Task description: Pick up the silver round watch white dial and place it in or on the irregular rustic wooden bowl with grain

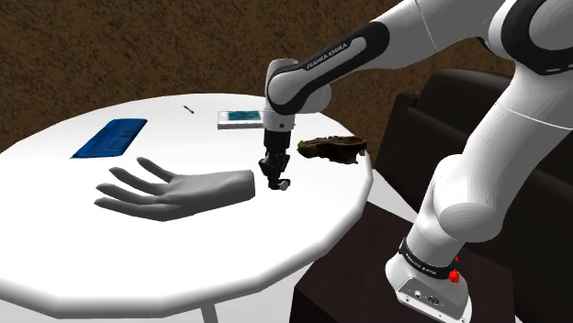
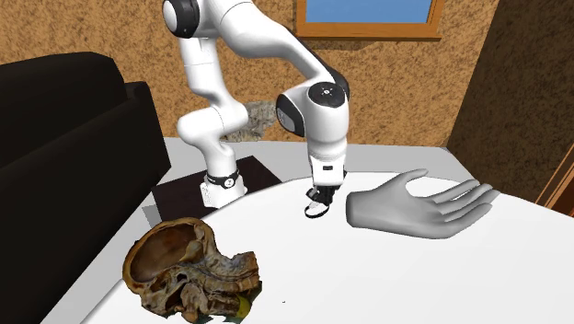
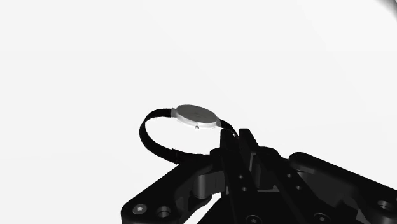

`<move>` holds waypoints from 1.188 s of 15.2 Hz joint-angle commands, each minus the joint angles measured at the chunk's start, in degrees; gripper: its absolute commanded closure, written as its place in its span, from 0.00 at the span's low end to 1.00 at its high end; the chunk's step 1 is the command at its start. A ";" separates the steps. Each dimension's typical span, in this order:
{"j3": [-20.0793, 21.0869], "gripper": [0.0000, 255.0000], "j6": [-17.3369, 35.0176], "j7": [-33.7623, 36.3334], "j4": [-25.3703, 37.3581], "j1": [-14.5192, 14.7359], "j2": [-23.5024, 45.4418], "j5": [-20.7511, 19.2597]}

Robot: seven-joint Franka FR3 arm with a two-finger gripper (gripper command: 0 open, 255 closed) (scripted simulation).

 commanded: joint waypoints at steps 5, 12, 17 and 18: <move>-0.19 1.00 -4.81 1.26 2.49 -0.24 -2.41 -0.83; -0.36 1.00 -10.19 2.65 5.83 -0.43 -4.58 -1.55; -0.48 1.00 -13.99 3.58 8.56 -0.53 -5.74 -1.97; -0.51 1.00 -14.74 3.76 9.15 -0.55 -5.93 -2.04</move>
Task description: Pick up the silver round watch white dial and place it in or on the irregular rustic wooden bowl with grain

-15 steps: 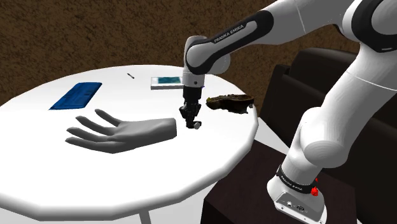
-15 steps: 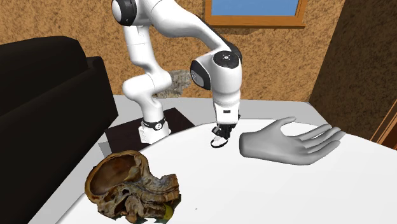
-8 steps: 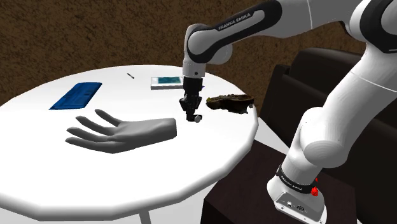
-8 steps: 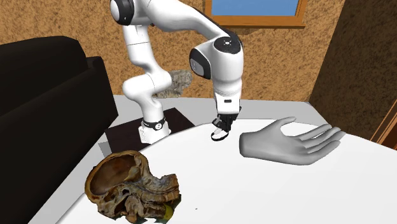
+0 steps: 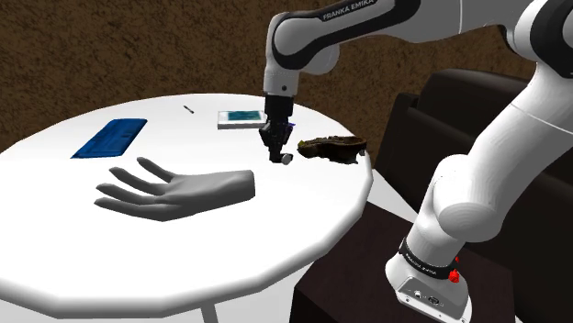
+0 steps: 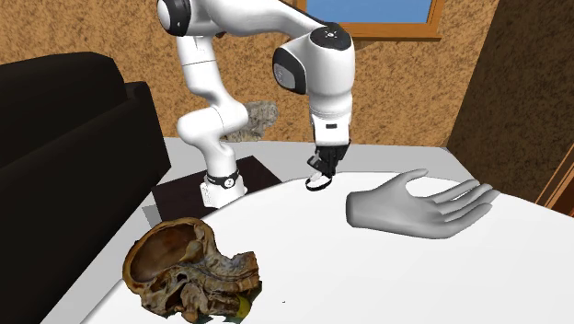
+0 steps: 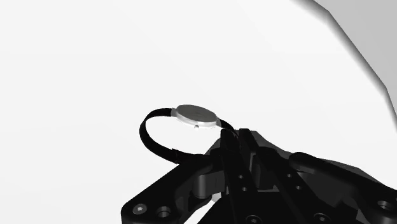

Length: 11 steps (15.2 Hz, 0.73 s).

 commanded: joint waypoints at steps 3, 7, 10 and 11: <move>-0.07 1.00 -3.00 0.77 2.45 -0.04 -0.61 -0.25; -0.18 1.00 -6.00 1.46 5.04 -0.10 -1.10 -0.48; -1.99 1.00 -7.42 -1.01 5.33 -1.34 -1.56 -1.36; -2.90 1.00 -7.92 -2.29 5.38 -1.95 -1.67 -1.81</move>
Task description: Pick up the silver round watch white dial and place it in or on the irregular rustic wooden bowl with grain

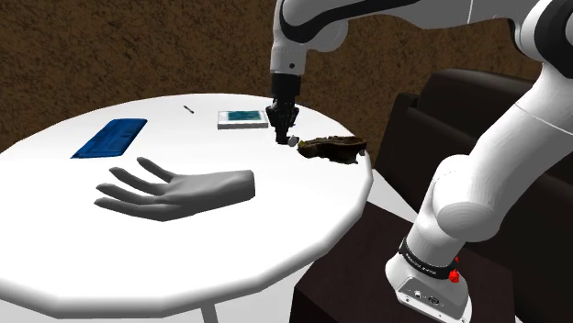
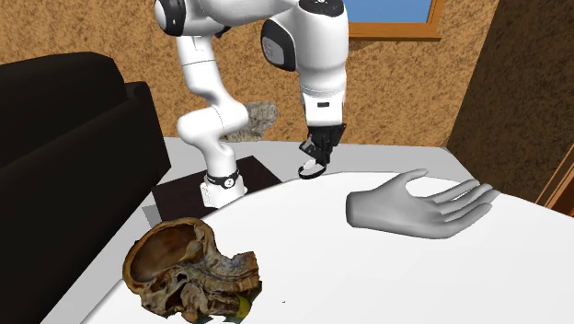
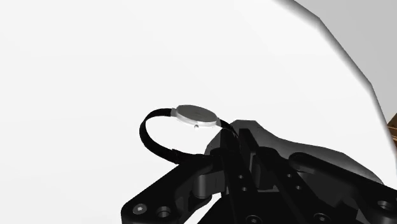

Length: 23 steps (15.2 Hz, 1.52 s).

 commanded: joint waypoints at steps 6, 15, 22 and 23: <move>-6.27 1.00 -3.12 -9.07 1.53 -4.23 0.60 -3.13; -14.22 1.00 -7.26 -21.09 8.38 -9.45 5.68 -6.35; -19.95 1.00 -10.77 -30.85 17.45 -13.59 13.06 -6.99; -20.60 1.00 -11.26 -32.10 18.84 -14.18 14.20 -6.91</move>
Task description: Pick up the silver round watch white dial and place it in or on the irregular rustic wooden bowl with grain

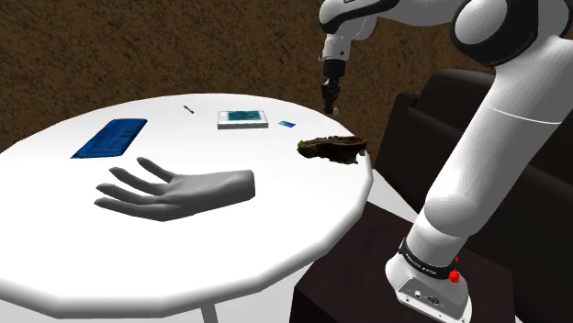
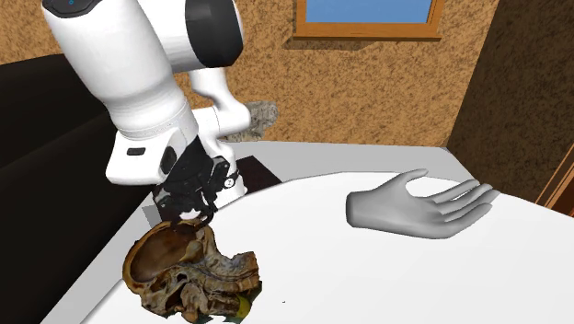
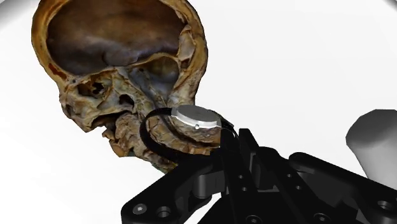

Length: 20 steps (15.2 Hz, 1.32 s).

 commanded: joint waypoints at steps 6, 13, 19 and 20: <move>-0.77 1.00 3.67 -2.11 -2.73 -0.69 1.27 0.05; -0.79 1.00 8.85 -2.99 -7.13 -0.70 2.18 0.43; -0.81 1.00 11.25 -3.46 -8.98 -0.72 2.82 0.71; -0.81 1.00 11.25 -3.46 -8.98 -0.72 2.82 0.71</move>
